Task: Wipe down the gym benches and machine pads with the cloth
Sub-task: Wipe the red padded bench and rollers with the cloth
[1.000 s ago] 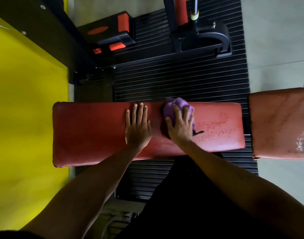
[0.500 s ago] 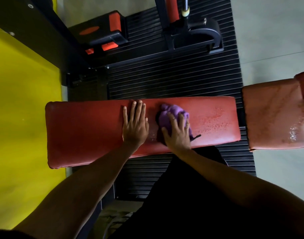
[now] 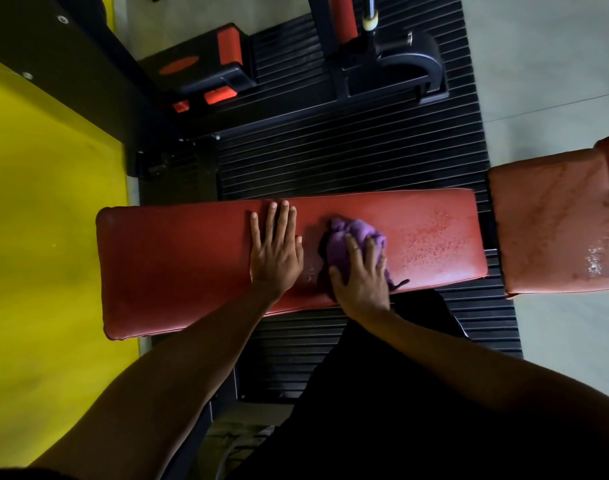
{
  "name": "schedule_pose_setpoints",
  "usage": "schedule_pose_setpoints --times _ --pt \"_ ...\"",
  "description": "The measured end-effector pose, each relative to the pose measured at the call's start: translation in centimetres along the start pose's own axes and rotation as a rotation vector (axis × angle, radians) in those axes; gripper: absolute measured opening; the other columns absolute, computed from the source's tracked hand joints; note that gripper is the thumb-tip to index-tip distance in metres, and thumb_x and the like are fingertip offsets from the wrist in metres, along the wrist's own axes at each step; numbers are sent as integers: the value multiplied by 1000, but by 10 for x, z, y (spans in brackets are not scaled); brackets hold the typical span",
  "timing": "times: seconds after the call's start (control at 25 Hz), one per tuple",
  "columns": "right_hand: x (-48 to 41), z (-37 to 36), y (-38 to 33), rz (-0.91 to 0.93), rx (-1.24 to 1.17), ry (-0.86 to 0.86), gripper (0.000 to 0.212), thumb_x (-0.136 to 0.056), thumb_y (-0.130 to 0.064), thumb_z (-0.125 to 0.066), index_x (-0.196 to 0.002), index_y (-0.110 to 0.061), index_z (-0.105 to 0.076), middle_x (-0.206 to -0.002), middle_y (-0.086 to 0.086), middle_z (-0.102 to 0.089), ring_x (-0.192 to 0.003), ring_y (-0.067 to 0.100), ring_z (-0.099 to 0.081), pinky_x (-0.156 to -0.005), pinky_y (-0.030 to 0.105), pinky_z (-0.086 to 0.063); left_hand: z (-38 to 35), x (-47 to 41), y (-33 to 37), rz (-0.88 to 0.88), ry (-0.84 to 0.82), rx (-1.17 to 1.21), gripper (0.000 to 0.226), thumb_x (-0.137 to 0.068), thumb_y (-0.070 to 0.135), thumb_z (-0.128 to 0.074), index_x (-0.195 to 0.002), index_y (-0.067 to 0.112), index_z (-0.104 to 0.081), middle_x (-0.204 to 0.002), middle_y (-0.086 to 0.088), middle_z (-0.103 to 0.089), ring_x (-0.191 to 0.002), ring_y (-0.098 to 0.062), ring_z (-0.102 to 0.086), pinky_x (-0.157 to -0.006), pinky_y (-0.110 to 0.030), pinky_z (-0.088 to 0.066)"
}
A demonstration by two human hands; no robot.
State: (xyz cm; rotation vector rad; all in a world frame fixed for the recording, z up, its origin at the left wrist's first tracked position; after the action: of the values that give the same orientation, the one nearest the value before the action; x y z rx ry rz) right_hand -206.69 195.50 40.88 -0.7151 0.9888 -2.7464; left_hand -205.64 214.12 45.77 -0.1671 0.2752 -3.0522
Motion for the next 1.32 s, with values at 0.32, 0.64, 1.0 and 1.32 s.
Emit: schedule_pose_setpoints --times 0.32,0.64,1.0,1.32 --pt "5 2 73 729 343 -40 85 -92 -64 -48 -162 -37 -9 -161 20 -31 -144 48 -35 -108 60 -44 0 0 0 0 21 22 59 -103 32 -39 -156 6 -32 -165 -10 -25 -154 -27 -15 -122 -60 -10" --pt "29 -36 -4 880 224 4 103 -78 -15 -82 -160 -33 -21 -167 17 -7 -152 46 -12 -117 57 -19 -7 -2 -3 -4 17 -29 60 -103 36 -37 -156 9 -31 -165 -9 -26 -153 -27 -20 -122 -60 -14" --pt "6 17 105 622 224 45 94 -85 -56 -62 -162 -36 -12 -163 28 -20 -149 46 -22 -111 64 -39 -1 1 -1 14 7 3 59 -104 36 -36 -156 8 -31 -165 -9 -23 -155 -26 -14 -122 -59 -10" --pt "1 -7 20 539 67 -28 87 -83 -78 -56 -156 -37 -36 -168 12 -18 -156 36 -12 -127 48 -11 -1 1 5 -117 -23 13 56 -106 39 -34 -157 15 -32 -164 -8 -28 -153 -27 -20 -123 -58 -9"
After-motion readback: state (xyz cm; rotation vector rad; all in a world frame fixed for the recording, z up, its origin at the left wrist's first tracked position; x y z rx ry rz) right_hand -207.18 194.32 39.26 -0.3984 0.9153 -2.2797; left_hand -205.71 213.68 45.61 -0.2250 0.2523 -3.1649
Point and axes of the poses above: each hand's wrist, its own x-axis away from the middle knuckle, its own z-axis out of the back of the hand, y = z × x, the point moved 4 cm from there along -x, towards the middle knuckle
